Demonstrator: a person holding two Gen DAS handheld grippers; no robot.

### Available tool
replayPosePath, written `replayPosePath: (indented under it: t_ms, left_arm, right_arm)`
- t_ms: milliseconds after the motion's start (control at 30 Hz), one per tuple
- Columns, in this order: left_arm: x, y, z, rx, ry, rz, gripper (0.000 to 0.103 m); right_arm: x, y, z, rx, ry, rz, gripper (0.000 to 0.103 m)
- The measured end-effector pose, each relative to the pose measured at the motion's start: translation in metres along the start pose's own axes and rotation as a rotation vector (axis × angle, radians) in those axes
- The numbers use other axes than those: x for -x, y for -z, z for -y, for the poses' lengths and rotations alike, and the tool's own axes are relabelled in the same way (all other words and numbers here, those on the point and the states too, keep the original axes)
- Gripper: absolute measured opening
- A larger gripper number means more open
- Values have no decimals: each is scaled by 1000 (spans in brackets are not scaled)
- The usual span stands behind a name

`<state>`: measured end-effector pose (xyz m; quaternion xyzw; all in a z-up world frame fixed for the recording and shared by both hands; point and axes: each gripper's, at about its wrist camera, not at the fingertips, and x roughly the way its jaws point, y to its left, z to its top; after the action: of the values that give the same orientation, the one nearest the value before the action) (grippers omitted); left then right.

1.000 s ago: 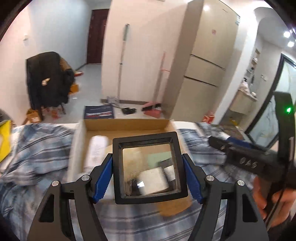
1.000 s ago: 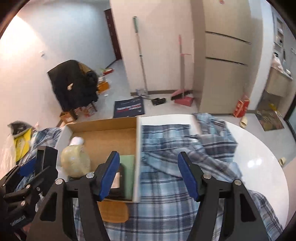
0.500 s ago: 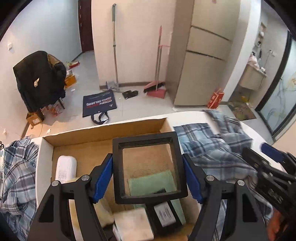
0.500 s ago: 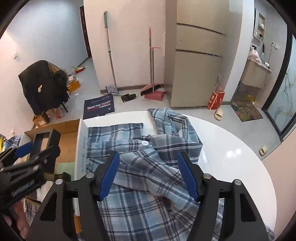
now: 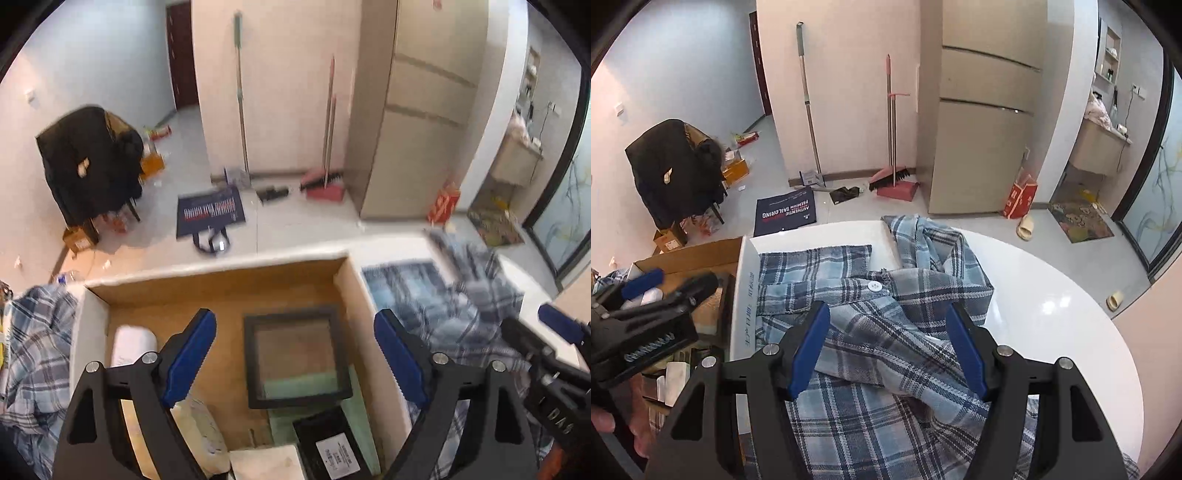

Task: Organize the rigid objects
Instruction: 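Lower the black frame into the cardboard box and open the left gripper, then reach the right gripper to the orange translucent lid and grasp it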

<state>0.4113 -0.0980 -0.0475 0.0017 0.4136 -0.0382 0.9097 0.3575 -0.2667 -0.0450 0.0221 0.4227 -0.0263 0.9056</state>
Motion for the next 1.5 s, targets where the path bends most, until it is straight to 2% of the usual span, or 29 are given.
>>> replayPosePath:
  t_ms: [100,233,367,467,500,533,667,700,767,800,933,1000,1067,1267,1333,1400,1500]
  left_arm:
    - [21,-3,-4,-6,8,80,89]
    - [65,-1,-18,-19,30,203,89]
    - [129,18,-30,-72,-40,394,89]
    - [170,36,-39,-85,-37,504,91]
    - [185,41,-43,-77,-33,534,95]
    - [195,46,-47,-69,-28,552,103]
    - [242,66,-66,-29,-5,656,103]
    - [251,71,-71,-29,-1,665,103]
    - [262,79,-76,-35,-5,668,103]
    - [267,84,-79,-30,-18,675,103]
    - [279,107,-94,-7,-68,720,103]
    - [280,115,-101,11,-70,731,103]
    - [276,117,-109,18,-55,695,103]
    - [254,135,-127,47,-44,631,103]
    - [242,132,-129,43,-60,611,103]
    - [232,136,-137,85,-77,595,103]
    - [219,144,-150,131,-11,550,103]
  right_arm:
    - [6,0,-3,11,6,15,64]
    - [21,-3,-3,-8,-34,40,64]
    - [46,-4,-11,-30,-93,64,65]
    - [78,-3,-21,-31,-189,121,79]
    - [89,-2,-24,-23,-205,146,79]
    - [100,-1,-28,-10,-208,173,79]
    - [142,4,-45,58,-181,281,79]
    - [150,6,-49,65,-177,302,80]
    - [162,9,-54,52,-191,325,88]
    - [164,10,-55,42,-205,328,90]
    - [173,16,-59,23,-216,340,90]
    - [176,21,-57,12,-192,352,90]
    - [180,25,-58,3,-190,364,90]
    - [174,48,-67,-30,-301,384,90]
    - [160,54,-78,-4,-295,360,90]
    - [145,61,-86,27,-264,321,90]
    - [127,73,-90,47,-255,270,90]
